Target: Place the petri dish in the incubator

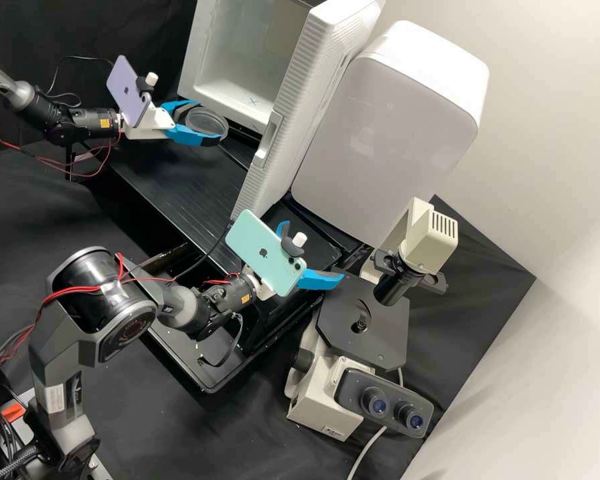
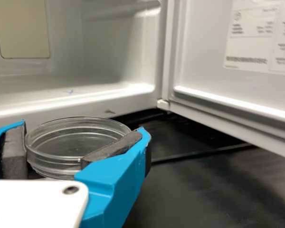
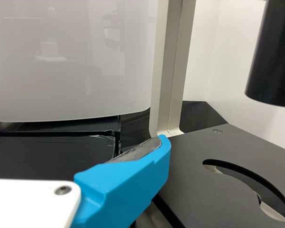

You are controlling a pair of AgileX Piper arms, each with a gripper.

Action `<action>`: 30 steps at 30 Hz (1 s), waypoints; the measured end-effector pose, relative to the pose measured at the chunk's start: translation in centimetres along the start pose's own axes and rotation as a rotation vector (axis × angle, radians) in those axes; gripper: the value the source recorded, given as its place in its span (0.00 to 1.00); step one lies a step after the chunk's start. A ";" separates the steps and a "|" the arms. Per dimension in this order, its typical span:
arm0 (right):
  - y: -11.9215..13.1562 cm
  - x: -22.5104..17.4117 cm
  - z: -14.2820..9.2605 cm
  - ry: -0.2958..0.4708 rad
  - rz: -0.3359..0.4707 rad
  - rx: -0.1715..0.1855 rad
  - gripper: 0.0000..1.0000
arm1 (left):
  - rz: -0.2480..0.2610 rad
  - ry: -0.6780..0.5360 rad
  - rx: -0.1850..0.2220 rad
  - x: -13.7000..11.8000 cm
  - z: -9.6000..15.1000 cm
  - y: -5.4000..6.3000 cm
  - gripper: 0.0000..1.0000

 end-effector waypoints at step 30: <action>0.0 0.0 0.0 0.000 0.000 0.000 1.00 | 0.037 0.033 -0.024 4.6 0.5 4.2 0.00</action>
